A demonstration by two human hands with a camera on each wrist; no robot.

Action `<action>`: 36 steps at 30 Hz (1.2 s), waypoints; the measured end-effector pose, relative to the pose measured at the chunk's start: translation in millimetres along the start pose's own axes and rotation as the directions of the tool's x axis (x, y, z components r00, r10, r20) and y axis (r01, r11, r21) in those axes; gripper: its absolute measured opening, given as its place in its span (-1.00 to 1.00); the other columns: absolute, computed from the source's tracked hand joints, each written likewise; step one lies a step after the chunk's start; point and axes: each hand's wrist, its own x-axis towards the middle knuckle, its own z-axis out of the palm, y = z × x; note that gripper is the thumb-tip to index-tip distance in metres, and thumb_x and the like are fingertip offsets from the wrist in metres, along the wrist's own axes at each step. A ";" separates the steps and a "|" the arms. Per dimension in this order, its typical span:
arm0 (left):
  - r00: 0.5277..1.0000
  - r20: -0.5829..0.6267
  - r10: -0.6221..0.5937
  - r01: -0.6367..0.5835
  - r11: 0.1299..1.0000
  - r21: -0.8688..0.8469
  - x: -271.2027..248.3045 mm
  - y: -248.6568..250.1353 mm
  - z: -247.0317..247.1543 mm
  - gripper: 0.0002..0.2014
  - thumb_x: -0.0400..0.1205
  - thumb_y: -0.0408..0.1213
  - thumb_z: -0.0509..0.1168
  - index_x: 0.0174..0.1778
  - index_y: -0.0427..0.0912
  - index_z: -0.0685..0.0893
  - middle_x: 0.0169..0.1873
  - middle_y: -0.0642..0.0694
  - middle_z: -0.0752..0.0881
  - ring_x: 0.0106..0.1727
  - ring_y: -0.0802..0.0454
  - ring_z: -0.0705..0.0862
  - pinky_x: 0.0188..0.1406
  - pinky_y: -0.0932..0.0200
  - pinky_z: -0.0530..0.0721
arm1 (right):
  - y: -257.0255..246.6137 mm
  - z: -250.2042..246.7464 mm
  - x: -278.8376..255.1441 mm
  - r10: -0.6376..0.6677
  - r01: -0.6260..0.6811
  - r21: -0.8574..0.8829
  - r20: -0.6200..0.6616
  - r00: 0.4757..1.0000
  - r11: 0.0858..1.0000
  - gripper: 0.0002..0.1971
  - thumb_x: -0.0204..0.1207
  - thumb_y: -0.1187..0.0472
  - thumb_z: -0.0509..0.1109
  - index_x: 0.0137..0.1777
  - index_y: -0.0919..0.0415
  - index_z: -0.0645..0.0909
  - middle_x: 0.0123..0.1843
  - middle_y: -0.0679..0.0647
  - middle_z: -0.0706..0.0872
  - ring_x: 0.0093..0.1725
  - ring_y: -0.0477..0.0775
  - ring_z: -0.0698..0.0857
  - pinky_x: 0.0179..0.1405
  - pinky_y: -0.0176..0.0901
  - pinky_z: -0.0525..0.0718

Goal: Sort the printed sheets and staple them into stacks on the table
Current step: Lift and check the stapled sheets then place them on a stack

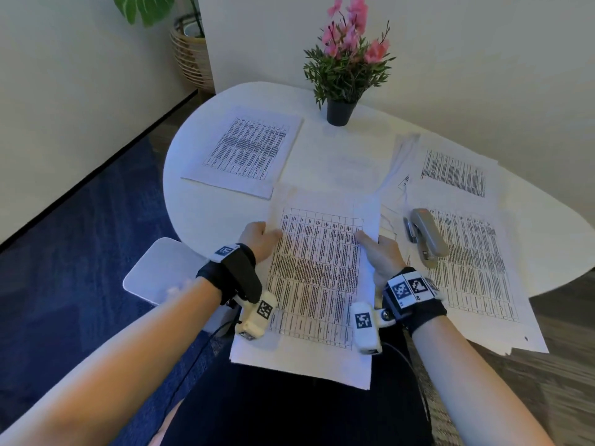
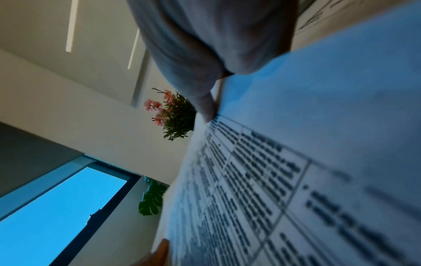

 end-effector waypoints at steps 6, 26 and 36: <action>0.983 -0.183 0.030 -0.095 0.929 -0.357 -6.7 12.4 -11.1 -0.76 0.68 -0.22 0.28 0.18 -0.27 0.64 -0.03 -0.23 0.72 -0.03 -0.16 0.71 0.08 -0.06 0.69 | 12.0 -3.1 -8.1 -0.015 0.027 -0.093 0.133 0.991 0.995 -0.54 0.52 0.18 0.46 0.39 0.32 0.54 0.30 0.12 0.65 0.30 0.09 0.56 0.29 -0.05 0.43; 0.984 0.073 0.161 -0.161 0.987 -0.004 -40.6 -23.8 -6.5 -0.57 0.63 -0.31 0.33 0.42 -0.13 0.44 0.13 -0.04 0.69 0.03 0.02 0.72 -0.07 0.21 0.66 | -45.3 -84.6 50.5 -0.122 -0.285 -0.902 -0.339 0.933 0.324 -0.28 0.46 -0.29 0.35 0.26 0.40 0.50 0.50 0.43 0.26 0.49 0.40 0.24 0.42 0.33 0.30; 0.953 0.136 0.272 -0.287 0.953 0.102 -55.1 -13.4 -15.2 -0.58 0.64 -0.28 0.33 0.42 -0.11 0.44 0.16 0.01 0.67 0.15 0.05 0.67 0.23 0.03 0.64 | -42.9 -90.2 44.9 -0.209 -0.015 -0.617 -0.290 0.934 0.787 -0.55 0.65 0.09 0.27 0.30 0.51 0.41 -0.07 0.26 0.58 -0.27 0.17 0.56 -0.39 -0.15 0.46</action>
